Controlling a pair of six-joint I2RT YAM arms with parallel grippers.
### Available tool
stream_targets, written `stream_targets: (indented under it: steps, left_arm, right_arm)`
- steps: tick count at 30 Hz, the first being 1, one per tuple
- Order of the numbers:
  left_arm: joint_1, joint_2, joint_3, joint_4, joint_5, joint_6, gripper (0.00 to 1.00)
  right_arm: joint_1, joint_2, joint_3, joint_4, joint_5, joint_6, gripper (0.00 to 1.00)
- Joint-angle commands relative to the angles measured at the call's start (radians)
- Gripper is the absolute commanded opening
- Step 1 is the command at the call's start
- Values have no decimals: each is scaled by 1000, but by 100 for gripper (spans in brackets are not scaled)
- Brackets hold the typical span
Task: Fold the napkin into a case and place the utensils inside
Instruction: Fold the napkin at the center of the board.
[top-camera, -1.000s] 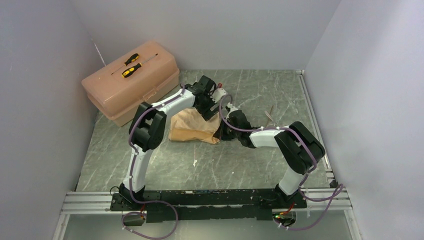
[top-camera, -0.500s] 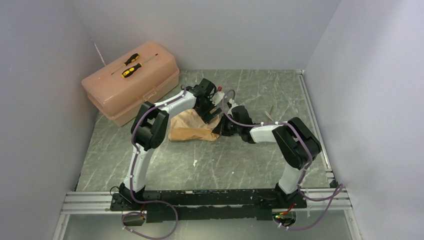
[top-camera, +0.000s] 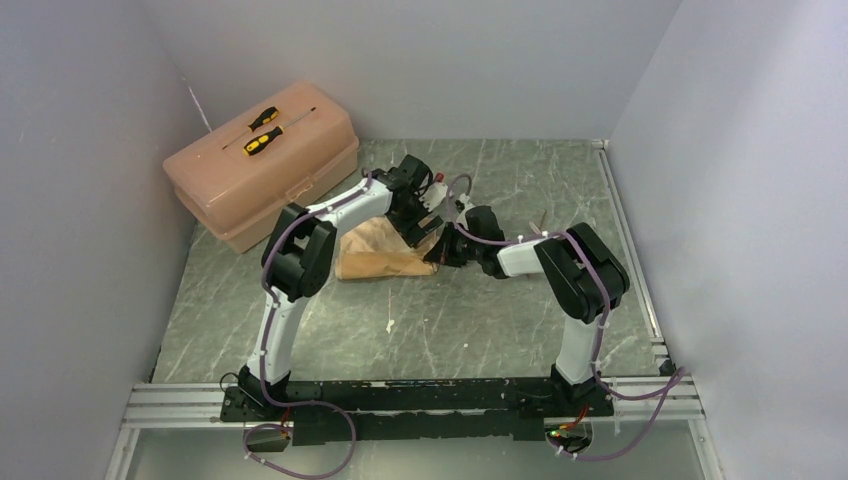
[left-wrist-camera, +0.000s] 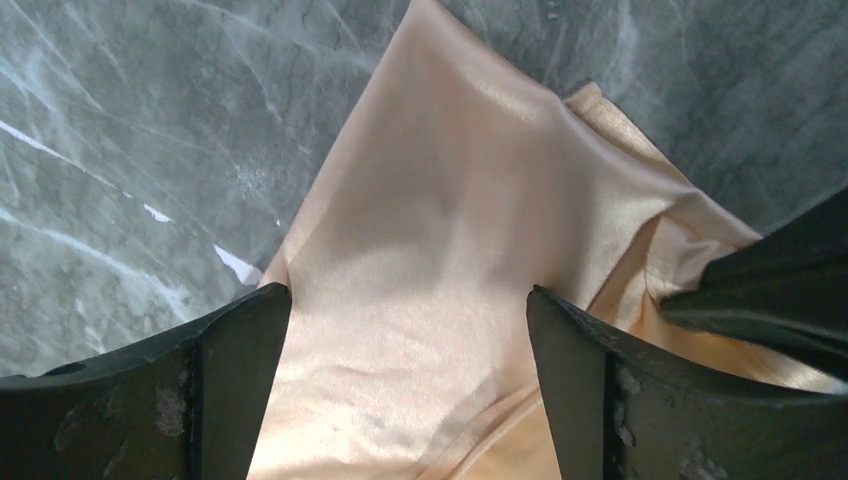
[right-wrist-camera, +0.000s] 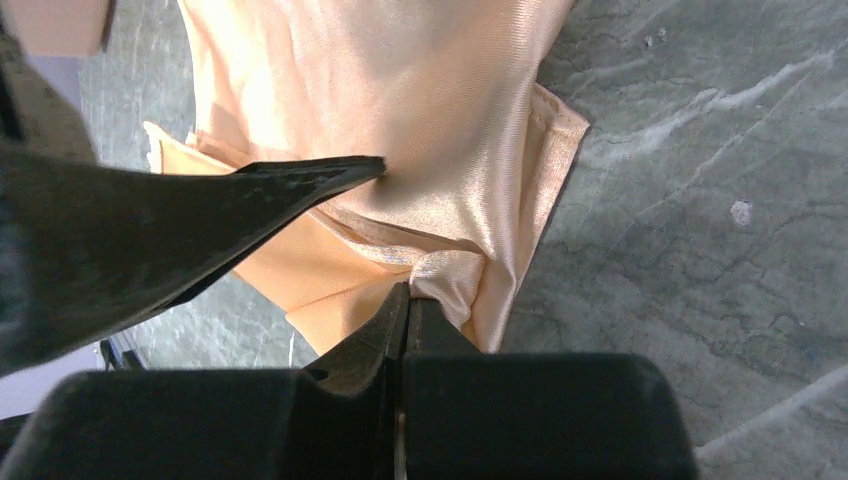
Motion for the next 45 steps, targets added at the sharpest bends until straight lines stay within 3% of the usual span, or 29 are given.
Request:
stream_targets:
  steps: [1,6,12,16,24,37,45]
  left_arm:
    - [-2,-127,83,-103,16,-8,94]
    - [22,-216,72,-239,57,4,94]
    - [33,-379,-328,-183,66,41,94]
    - [39,-414,-471,-111,9,55,94]
    - [78,-390,-507,29,-136,102,93]
    - [103,-417,-737,283,-325,331,92]
    - [157,-428,-747,314,-342,403,91]
  right_arm:
    - [-4,35,-12,-34,47,-30,0]
    - [-7,23,-41,-34,57,-39,0]
    - [-15,14,-70,-22,60,-30,0]
    - [-19,2,-89,-15,64,-24,0]
    - [-24,-34,-146,-12,75,-20,0]
    - [-43,-28,-171,4,55,-18,0]
    - [-56,-50,-197,-6,56,-48,0]
